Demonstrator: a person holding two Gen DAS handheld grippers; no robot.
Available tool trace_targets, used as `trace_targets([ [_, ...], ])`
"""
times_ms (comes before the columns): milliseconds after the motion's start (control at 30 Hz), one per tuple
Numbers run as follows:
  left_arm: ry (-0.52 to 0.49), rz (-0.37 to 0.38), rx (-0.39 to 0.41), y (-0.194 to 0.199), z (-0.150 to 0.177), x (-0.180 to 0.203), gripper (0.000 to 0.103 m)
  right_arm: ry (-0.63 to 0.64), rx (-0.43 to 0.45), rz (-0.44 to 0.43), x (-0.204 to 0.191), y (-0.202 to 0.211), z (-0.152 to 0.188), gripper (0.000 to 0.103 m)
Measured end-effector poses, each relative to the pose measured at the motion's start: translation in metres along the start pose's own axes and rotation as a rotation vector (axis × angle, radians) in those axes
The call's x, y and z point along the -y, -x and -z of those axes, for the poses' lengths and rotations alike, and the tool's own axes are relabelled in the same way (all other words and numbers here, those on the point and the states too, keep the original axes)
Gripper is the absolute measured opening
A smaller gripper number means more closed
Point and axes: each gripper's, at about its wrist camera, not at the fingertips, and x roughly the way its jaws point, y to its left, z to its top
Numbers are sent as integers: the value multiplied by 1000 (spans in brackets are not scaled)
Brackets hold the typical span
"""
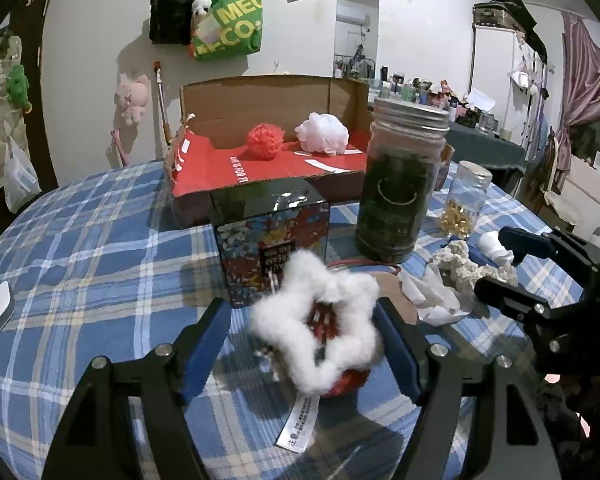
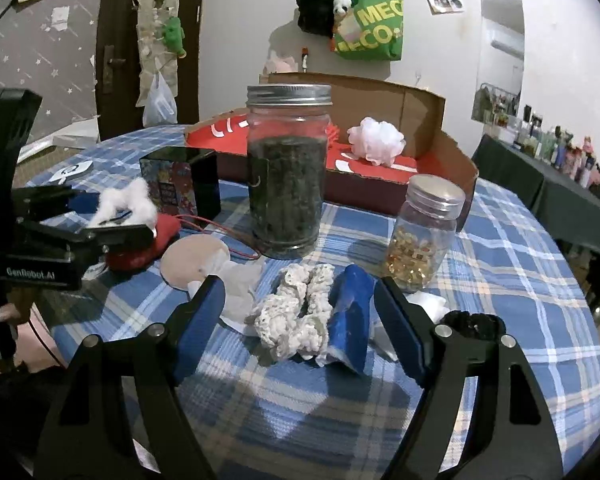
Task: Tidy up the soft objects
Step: 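Grasp the white fluffy star scrunchie with the left tool, then grasp the white crocheted scrunchie with the right tool while the left holds the star scrunchie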
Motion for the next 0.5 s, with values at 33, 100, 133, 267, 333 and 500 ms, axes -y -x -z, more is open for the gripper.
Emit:
trace_targets([
  [33, -3, 4, 0, -1, -1, 0, 80, 7, 2, 5, -1, 1, 0, 76],
  [100, -17, 11, 2, -2, -3, 2, 83, 13, 3, 3, -2, 1, 0, 76],
  [133, -28, 9, 3, -4, -4, 3, 84, 13, 3, 1, -1, 1, 0, 76],
  [267, -29, 6, -5, -7, -6, 1, 87, -2, -14, -7, 2, -2, 1, 76],
  [333, -13, 26, -4, -6, -5, -1, 89, -6, -16, -8, 3, -2, 1, 76],
  [500, -17, 9, -2, -3, 2, -1, 90, -6, -4, -8, 4, 1, 2, 77],
])
